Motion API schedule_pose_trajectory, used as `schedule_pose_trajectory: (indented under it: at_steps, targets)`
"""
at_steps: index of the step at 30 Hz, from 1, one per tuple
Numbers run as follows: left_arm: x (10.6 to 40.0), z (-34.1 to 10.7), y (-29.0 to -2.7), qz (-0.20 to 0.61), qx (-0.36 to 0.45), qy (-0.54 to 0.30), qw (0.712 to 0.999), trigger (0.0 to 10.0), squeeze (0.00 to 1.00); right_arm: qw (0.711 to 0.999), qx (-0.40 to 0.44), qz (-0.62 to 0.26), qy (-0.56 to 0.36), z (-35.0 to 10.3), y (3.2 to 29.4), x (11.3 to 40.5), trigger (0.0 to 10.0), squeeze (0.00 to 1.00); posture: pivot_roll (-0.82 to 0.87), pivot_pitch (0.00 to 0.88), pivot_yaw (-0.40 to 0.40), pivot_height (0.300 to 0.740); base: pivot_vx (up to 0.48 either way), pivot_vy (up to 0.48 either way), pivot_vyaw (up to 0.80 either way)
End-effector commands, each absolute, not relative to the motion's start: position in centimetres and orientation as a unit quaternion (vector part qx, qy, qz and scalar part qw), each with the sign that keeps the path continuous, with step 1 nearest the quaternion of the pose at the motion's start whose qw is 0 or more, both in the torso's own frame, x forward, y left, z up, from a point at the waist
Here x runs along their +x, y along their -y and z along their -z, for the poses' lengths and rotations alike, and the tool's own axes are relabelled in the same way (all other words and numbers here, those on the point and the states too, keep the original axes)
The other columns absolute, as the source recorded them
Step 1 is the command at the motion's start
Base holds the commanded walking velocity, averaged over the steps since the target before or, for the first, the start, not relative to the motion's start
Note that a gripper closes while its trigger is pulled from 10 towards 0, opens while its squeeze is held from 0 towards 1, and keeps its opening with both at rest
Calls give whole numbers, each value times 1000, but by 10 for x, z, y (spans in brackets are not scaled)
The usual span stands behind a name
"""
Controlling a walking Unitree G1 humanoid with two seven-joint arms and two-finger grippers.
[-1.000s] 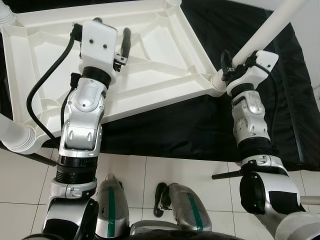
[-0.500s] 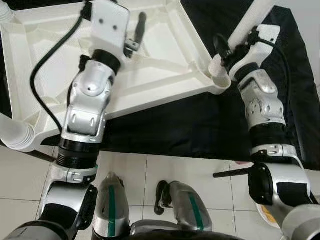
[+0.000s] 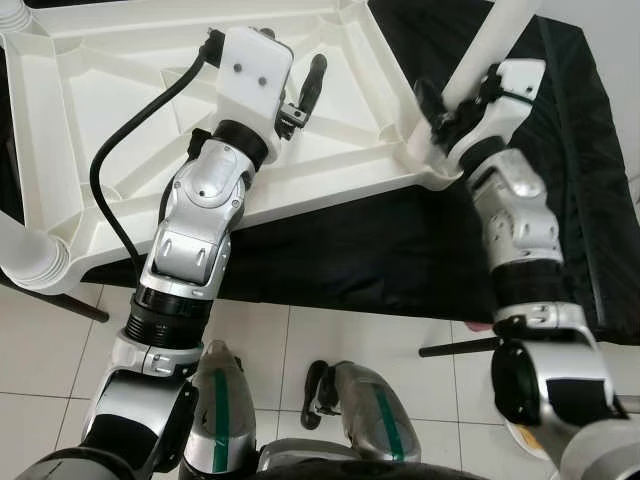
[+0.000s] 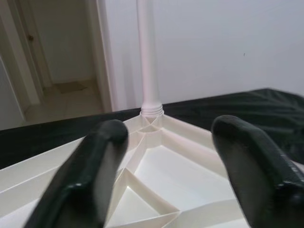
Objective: Building children table
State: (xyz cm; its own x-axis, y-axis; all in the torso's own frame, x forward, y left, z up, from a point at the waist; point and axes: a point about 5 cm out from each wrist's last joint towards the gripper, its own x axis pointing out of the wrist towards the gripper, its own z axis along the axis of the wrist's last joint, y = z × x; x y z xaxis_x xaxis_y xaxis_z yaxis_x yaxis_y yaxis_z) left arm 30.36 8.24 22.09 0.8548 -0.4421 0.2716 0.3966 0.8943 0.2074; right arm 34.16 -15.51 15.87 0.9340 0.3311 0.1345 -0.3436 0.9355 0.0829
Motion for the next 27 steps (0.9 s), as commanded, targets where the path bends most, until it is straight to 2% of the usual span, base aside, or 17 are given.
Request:
schedule_pose_trajectory:
  at_steps: [1, 2, 4, 14, 15, 20, 22, 27]
  targets:
    - [295, -224, -68, 321, 73, 157, 931, 10000, 1000, 979, 47, -188, 66, -161, 154, 339, 10000, 0, 170, 24, -156, 740, 0, 0, 0]
    - [295, -224, -68, 321, 73, 157, 931, 10000, 1000, 979, 47, -188, 66, -161, 154, 339, 10000, 0, 170, 24, -156, 740, 0, 0, 0]
    - [287, -232, -55, 382, 49, 169, 907, 10000, 1000, 971, 27, -229, 62, -160, 148, 334, 10000, 0, 164, 26, -155, 740, 0, 0, 0]
    - [279, -245, -38, 459, 13, 176, 870, 10000, 1000, 959, -6, -274, 68, -170, 153, 332, 10000, 0, 147, 28, -144, 740, 0, 0, 0]
    - [276, -252, -32, 496, -3, 175, 850, 10000, 0, 952, -25, -296, 69, -174, 154, 331, 10000, 0, 147, 28, -144, 740, 0, 0, 0]
    - [272, -257, -28, 533, -8, 175, 828, 10000, 0, 946, -39, -314, 69, -176, 153, 327, 10000, 0, 131, 24, -136, 740, 0, 0, 0]
    - [269, -260, -24, 565, -17, 169, 807, 10000, 0, 942, -53, -324, 67, -177, 154, 326, 10000, 0, 124, 17, -134, 740, 0, 0, 0]
    - [268, -262, -22, 587, -24, 165, 792, 10000, 0, 939, -63, -333, 65, -177, 154, 326, 10000, 0, 122, 9, -135, 740, 0, 0, 0]
